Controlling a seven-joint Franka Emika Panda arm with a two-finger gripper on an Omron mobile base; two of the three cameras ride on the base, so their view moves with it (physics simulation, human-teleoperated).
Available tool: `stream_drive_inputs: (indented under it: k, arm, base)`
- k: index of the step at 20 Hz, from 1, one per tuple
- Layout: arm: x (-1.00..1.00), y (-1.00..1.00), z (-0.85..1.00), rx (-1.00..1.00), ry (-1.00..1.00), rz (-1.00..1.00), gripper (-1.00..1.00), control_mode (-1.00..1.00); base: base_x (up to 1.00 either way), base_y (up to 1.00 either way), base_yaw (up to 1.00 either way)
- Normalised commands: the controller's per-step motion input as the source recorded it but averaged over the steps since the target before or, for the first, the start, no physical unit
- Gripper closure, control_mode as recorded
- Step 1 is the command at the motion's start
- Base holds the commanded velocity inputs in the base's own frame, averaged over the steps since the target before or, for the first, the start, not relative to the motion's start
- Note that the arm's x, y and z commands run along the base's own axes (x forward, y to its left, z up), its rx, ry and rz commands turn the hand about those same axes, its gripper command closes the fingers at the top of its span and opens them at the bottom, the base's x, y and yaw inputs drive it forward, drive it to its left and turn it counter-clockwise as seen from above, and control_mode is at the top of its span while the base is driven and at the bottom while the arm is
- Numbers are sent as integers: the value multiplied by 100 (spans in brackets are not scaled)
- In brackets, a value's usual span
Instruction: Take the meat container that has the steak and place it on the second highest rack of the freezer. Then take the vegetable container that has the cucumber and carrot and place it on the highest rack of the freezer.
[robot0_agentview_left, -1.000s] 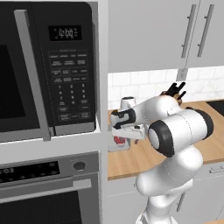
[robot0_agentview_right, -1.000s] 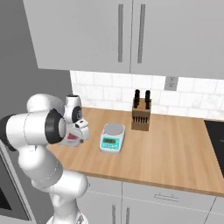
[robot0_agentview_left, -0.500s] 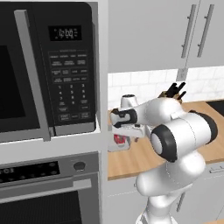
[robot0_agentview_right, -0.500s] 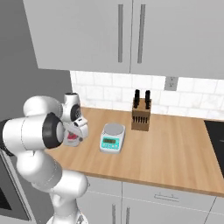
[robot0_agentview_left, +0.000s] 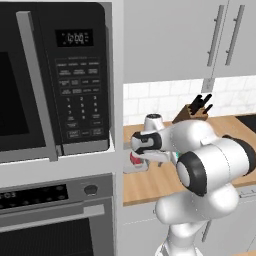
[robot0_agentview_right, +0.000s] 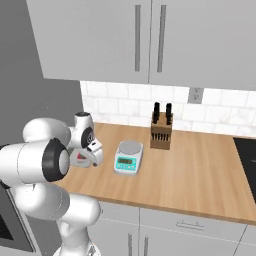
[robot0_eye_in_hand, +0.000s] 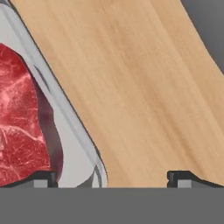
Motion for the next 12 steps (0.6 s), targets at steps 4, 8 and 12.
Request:
stream_drive_inputs:
  k: [4, 8, 12]
  arm:
    - [0, 0, -27, 0, 0, 0, -100, -100]
    - [0, 0, -41, 0, 0, 0, -100, -100]
    - [-25, -30, 0, 2, -11, 0, -100, -100]
  base:
    - [0, 0, 0]
    - [0, 0, 0]
    - [0, 0, 0]
